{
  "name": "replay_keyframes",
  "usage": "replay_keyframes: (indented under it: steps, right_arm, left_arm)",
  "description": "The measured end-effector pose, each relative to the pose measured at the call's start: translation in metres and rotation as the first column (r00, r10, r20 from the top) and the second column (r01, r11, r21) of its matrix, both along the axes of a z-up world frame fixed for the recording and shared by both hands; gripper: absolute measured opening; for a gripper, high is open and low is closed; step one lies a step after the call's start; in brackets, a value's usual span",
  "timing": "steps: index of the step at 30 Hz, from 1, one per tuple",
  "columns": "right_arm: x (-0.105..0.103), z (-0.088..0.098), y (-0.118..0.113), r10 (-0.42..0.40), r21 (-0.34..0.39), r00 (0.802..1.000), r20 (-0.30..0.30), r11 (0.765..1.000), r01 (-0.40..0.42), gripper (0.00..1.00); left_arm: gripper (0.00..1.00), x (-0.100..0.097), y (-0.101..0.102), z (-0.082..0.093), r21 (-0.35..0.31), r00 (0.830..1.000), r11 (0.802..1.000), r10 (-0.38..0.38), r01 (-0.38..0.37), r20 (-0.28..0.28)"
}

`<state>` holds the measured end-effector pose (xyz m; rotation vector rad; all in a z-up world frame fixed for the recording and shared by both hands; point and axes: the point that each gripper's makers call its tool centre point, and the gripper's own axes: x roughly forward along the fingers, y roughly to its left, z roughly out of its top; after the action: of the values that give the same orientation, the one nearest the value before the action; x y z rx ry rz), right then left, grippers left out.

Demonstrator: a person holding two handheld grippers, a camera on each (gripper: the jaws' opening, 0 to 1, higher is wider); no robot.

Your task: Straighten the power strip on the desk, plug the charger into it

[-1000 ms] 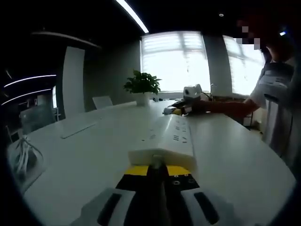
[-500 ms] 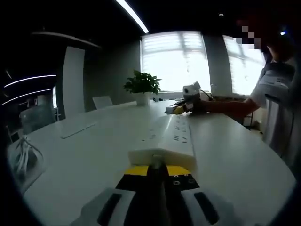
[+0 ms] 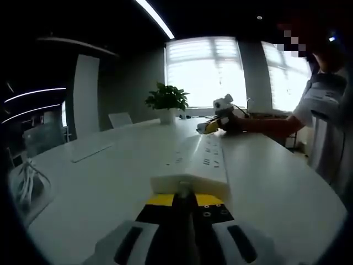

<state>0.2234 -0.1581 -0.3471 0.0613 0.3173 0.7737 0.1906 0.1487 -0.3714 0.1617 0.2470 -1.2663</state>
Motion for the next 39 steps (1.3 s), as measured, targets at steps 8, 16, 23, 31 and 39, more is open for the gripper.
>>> replay_keyframes:
  steps: [8,16,23,31,39]
  right_arm:
    - [-0.004,0.000,0.002,-0.002,0.037,0.999,-0.042,0.999,0.003,0.28]
    - [-0.017,0.007,0.009,0.017,0.125,0.989,-0.150,0.992,0.002,0.28]
    - [-0.030,0.016,0.020,0.029,0.091,0.977,-0.211,0.996,-0.010,0.28]
    - [-0.040,0.018,0.032,0.024,0.066,0.944,-0.328,0.998,-0.002,0.28]
    - [-0.052,0.019,0.040,0.018,0.020,0.923,-0.384,1.000,-0.011,0.28]
  left_arm:
    - [0.14,0.000,0.000,0.000,0.000,1.000,1.000,0.000,0.000,0.001]
    - [0.14,0.000,0.000,0.000,0.000,1.000,1.000,0.000,0.000,0.000]
    - [0.14,0.000,0.000,0.000,0.001,1.000,1.000,0.001,-0.001,0.000]
    - [0.14,0.001,0.001,0.000,0.001,1.000,1.000,0.001,-0.001,0.001]
    - [0.14,0.001,0.002,-0.001,0.001,1.000,1.000,0.002,-0.002,0.002]
